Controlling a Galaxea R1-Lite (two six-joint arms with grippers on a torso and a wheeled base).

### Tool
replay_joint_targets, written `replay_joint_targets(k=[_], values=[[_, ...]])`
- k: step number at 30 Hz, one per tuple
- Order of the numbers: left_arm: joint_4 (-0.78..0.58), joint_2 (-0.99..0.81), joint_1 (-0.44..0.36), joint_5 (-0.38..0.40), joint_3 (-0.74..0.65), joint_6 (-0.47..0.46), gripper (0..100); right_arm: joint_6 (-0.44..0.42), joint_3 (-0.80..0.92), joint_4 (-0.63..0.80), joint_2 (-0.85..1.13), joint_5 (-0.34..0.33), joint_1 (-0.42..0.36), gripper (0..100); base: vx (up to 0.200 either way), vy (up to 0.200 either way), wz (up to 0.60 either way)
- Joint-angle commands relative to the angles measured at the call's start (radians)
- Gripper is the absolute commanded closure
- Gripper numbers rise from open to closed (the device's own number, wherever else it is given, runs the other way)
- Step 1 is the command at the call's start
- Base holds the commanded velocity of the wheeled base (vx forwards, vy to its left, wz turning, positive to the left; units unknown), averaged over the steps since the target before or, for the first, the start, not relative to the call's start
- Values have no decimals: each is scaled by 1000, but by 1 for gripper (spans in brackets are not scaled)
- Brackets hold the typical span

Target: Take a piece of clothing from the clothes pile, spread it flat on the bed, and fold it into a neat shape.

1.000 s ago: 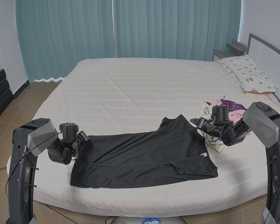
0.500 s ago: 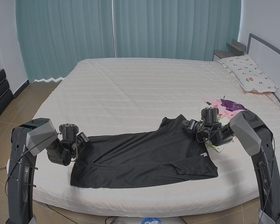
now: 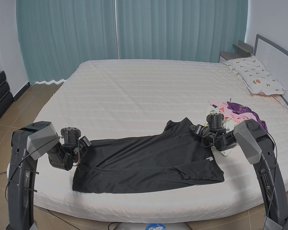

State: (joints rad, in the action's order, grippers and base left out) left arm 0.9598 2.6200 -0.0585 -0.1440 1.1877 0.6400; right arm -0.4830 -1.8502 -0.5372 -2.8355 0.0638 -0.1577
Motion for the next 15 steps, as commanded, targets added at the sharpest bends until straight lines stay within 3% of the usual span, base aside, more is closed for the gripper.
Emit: replay_joint_targets(k=[1, 6, 15], values=[[0, -1, 0, 0, 0, 1, 100, -5, -15, -9, -24, 2, -2, 100, 0, 0, 0], [0, -1, 0, 0, 0, 1, 100, -66, -35, -7, -5, 4, -3, 100, 0, 0, 0], [0, -34, 14, -2, 12, 1, 100, -86, 31, -38, 45, 25, 3, 100, 0, 0, 0]])
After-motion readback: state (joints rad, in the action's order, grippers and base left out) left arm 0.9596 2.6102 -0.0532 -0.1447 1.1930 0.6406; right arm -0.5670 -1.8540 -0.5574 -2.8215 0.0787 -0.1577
